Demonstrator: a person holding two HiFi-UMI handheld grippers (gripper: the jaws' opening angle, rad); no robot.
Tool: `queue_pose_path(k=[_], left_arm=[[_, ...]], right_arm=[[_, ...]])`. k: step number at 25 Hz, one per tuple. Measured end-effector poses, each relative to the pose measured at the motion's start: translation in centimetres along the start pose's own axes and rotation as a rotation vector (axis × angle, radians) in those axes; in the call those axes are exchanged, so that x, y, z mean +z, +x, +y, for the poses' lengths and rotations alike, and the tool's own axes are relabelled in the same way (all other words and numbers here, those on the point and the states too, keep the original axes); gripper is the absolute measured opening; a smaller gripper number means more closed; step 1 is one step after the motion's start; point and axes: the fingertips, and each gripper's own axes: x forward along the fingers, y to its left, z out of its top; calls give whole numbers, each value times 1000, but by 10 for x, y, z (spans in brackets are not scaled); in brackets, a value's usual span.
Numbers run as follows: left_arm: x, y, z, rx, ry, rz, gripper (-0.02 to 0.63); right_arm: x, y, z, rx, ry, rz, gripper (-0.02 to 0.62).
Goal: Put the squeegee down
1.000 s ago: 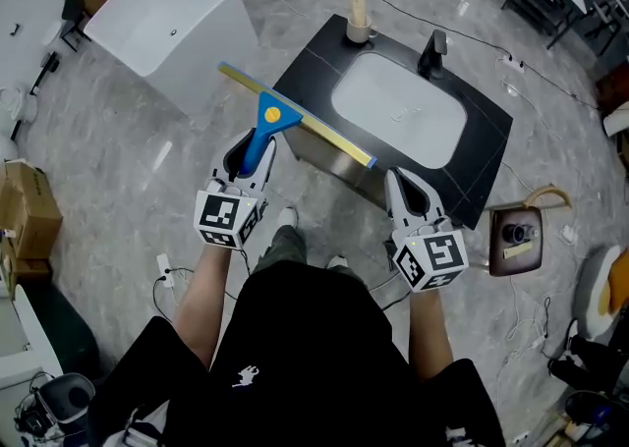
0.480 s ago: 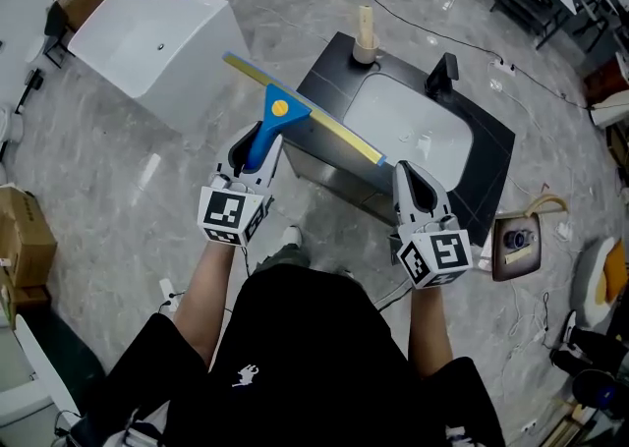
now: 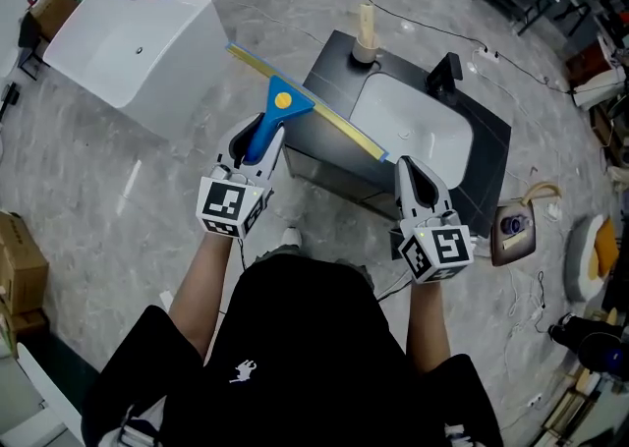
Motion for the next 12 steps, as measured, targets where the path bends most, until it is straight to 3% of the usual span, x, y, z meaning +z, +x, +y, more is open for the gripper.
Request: queue_pose_path(k=[7, 12], left_arm=[[-10, -2, 38, -41, -15, 7, 137], [-25, 11, 51, -50, -47, 23, 137]], right_arm=[[-4, 25, 30, -19, -15, 31, 2], [-9, 38, 25, -32, -22, 68, 2]])
